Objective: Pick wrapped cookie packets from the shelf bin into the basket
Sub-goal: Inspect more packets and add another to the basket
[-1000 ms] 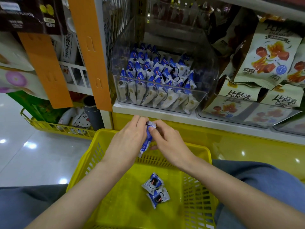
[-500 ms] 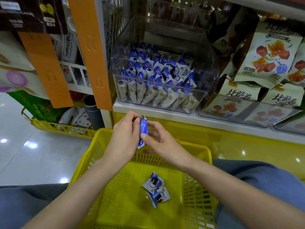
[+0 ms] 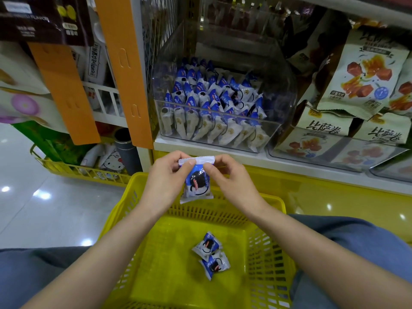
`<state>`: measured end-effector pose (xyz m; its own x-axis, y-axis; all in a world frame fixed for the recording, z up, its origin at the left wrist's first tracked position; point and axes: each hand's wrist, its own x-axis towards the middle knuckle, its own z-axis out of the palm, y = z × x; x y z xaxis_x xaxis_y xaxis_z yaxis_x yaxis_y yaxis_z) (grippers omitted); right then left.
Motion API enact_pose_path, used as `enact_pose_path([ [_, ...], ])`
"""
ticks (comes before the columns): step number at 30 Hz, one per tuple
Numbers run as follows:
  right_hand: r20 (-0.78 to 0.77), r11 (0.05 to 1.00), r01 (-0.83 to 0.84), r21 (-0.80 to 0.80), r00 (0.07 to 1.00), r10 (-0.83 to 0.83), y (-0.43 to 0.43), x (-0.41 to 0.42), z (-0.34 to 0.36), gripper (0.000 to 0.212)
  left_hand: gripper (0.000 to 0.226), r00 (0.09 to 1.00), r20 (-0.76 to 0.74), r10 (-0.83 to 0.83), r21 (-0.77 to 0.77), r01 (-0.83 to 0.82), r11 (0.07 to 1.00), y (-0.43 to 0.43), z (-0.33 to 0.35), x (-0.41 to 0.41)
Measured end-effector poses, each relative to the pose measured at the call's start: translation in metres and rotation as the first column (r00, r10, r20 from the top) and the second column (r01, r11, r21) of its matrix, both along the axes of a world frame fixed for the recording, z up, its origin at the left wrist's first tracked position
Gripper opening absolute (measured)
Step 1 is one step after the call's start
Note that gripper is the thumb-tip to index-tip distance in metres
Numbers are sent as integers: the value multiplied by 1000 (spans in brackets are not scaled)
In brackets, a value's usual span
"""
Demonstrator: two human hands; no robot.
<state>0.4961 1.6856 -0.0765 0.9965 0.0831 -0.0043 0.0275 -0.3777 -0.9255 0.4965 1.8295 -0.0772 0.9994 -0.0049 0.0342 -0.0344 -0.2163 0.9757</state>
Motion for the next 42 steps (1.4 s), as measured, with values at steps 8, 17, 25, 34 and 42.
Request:
enact_pose_path([
  [8, 68, 1000, -24, -10, 997, 25, -5, 4, 12, 9, 16, 994, -20, 104, -111, -106, 988, -3, -2, 1],
  [17, -147, 979, -95, 181, 982, 123, -12, 5, 12, 10, 11, 974, -132, 182, -299, -214, 930, 1, 1, 6],
  [25, 115, 992, -88, -91, 988, 99, -18, 5, 19, 14, 17, 990, -33, 140, -212, -143, 967, 2, 6, 5],
  [34, -118, 976, -193, 103, 972, 205, 0, -4, 6, 28, 23, 962, -158, 223, -342, -265, 901, 4, 7, 8],
  [42, -21, 977, -200, 69, 979, 202, -7, 1, 13, 37, 22, 982, 177, 64, -21, -61, 998, 7, 27, 14],
])
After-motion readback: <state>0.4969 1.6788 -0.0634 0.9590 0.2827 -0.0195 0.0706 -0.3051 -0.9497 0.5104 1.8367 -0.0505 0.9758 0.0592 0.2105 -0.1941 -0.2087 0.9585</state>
